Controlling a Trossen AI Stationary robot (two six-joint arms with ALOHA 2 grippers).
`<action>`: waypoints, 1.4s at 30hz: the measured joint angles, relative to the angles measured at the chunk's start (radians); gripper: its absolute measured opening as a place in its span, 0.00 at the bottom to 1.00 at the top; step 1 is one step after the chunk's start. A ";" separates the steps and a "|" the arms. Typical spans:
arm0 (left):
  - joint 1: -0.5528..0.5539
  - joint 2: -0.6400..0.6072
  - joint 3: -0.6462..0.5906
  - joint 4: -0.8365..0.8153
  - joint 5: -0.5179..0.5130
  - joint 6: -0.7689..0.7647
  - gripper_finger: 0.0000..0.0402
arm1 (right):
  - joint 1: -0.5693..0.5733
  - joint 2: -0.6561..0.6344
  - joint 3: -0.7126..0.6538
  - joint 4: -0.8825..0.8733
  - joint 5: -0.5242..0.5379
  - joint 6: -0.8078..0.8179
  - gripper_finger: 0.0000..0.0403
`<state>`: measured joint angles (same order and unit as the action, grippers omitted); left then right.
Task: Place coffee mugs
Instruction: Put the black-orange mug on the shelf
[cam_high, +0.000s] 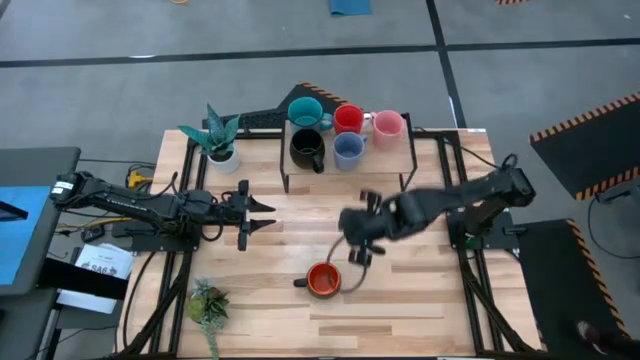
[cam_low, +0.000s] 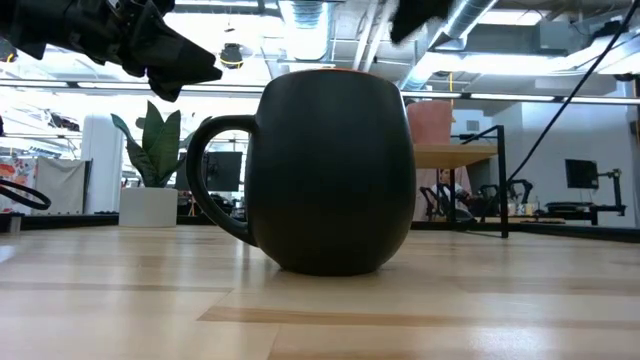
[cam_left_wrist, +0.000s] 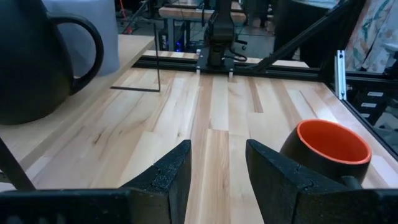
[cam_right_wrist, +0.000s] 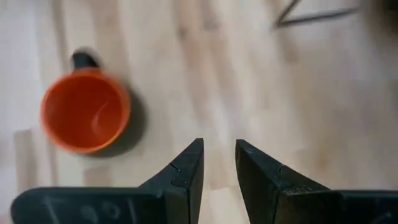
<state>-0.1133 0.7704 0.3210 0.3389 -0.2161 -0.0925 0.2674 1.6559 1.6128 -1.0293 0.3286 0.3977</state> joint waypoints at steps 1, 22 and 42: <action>0.000 0.000 0.000 -0.003 0.000 0.000 0.34 | 0.018 0.001 -0.051 0.045 -0.018 0.021 0.29; 0.000 0.000 0.000 -0.018 -0.031 0.017 0.34 | 0.078 0.150 -0.269 0.601 -0.121 0.011 0.29; 0.002 0.028 0.000 0.003 -0.034 0.021 0.34 | 0.063 0.211 -0.267 0.550 -0.142 -0.026 0.29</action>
<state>-0.1116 0.7986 0.3206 0.3417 -0.2502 -0.0719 0.3306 1.8664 1.3457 -0.4795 0.1868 0.3714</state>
